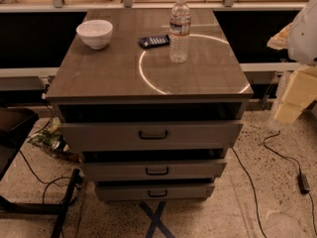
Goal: Open top drawer
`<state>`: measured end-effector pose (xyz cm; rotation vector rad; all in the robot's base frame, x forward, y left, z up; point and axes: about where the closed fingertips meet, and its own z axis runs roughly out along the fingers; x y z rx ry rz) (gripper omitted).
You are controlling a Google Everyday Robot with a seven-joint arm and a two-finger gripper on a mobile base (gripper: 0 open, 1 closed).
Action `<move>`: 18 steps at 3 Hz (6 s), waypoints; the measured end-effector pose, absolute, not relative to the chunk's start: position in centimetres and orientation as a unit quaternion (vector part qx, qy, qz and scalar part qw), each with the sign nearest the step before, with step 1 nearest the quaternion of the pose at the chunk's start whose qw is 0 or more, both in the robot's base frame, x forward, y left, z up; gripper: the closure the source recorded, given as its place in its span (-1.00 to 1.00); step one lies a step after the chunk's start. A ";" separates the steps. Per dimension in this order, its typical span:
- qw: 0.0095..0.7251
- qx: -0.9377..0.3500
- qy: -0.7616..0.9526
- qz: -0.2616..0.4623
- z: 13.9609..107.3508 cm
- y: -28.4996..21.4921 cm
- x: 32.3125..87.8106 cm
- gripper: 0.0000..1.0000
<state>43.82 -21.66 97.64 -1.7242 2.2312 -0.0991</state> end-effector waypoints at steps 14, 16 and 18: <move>-0.022 -0.743 0.668 -0.003 65.7 0.0 48.2 -0.19; -0.024 -0.743 0.668 -0.003 65.6 -0.1 48.1 0.74; -0.021 -0.743 0.669 -0.004 65.9 -0.2 48.1 1.00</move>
Offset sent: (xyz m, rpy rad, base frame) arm 0.0112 0.0194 -0.0366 -0.0988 0.0475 0.0483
